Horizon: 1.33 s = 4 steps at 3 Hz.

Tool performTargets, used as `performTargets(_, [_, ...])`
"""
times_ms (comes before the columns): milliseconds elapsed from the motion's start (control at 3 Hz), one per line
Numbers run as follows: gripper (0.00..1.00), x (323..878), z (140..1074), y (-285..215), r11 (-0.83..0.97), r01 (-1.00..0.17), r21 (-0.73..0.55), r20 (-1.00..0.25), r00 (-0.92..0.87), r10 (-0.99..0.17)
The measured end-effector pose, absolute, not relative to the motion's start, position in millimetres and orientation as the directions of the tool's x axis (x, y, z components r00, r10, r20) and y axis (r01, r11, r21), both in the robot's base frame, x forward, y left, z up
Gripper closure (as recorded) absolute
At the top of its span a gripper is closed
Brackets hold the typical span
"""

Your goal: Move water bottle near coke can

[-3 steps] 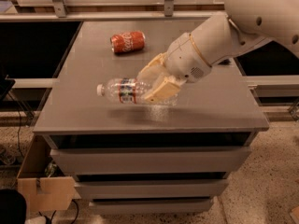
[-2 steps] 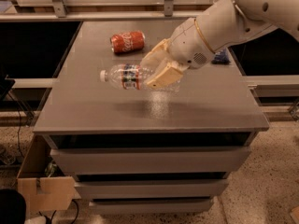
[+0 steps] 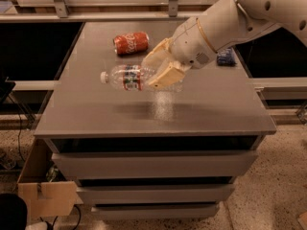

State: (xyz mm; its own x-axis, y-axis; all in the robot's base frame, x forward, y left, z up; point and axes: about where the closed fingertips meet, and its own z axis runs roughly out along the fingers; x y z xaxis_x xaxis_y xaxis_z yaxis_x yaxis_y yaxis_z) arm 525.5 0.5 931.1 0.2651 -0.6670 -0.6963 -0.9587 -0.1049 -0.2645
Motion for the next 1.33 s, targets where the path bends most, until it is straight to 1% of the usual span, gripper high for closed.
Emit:
performTargets(333, [1.0, 547.2, 933.0, 8.1, -0.149, -0.939, -0.308, -0.698, 0.33, -0.635])
performTargets(667, [1.0, 580.3, 936.2, 23.9, -0.204, -0.91, -0.361, -0.696, 0.408, -0.59])
performTargets(1000, [1.0, 613.7, 940.3, 39.7, -0.22, -0.887, -0.406, -0.679, 0.454, -0.577])
performTargets(1333, [1.0, 644.8, 935.1, 51.2, -0.215, -0.878, -0.428, -0.647, 0.463, -0.606])
